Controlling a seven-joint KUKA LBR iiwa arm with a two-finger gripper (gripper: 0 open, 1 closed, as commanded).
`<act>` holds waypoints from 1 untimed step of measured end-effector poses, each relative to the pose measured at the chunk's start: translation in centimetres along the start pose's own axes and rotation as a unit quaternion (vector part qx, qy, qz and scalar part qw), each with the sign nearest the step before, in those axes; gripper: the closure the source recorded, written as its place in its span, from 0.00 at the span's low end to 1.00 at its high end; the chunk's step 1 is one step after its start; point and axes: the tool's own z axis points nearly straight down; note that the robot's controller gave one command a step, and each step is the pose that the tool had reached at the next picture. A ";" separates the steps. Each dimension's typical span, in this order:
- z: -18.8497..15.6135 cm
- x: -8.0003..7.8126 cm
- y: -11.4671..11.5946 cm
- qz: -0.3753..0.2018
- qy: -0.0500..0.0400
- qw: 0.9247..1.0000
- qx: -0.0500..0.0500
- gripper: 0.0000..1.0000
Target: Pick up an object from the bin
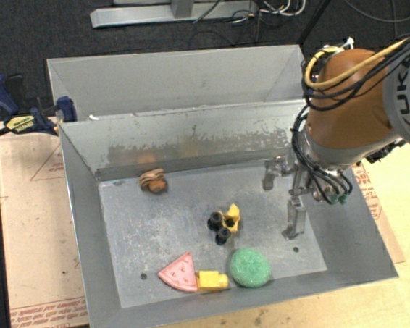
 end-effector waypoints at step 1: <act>-0.4 -0.1 0.0 -0.001 -0.004 1.000 0.000 0.00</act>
Offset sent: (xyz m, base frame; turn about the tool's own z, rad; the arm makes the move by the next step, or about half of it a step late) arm 0.0224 0.0312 -0.1117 -0.0327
